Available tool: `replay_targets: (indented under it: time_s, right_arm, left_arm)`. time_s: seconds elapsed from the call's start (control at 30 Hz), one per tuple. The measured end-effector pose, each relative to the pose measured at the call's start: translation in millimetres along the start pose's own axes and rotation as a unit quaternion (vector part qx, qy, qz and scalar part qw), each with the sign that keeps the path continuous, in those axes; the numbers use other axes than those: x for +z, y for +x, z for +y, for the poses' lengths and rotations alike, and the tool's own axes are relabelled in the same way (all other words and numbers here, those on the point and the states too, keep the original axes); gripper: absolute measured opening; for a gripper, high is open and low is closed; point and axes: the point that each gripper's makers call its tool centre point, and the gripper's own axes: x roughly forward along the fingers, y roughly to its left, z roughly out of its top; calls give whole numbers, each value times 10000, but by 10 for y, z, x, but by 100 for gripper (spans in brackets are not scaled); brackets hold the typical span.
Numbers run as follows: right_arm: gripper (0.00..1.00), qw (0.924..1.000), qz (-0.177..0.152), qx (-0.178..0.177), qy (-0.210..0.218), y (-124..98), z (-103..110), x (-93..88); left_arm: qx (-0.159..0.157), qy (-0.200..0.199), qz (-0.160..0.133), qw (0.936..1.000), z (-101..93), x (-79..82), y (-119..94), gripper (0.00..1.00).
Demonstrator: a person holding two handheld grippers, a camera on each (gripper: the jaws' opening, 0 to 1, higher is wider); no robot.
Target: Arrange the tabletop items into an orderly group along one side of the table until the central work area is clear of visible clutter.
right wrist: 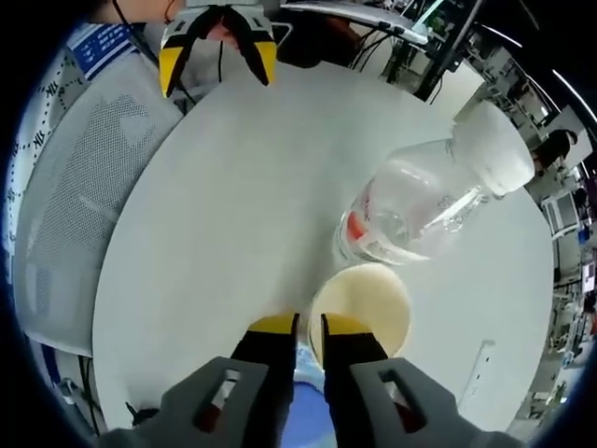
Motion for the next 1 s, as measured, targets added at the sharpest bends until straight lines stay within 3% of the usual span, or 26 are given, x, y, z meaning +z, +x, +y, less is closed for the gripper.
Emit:
replay_targets:
  time_s: [1.0]
  right_arm:
    - [23, 9977, -437, -300, 414, -148, 9, 46]
  left_arm:
    - [-30, 98, 49, 9999, -30, 65, 4, 47]
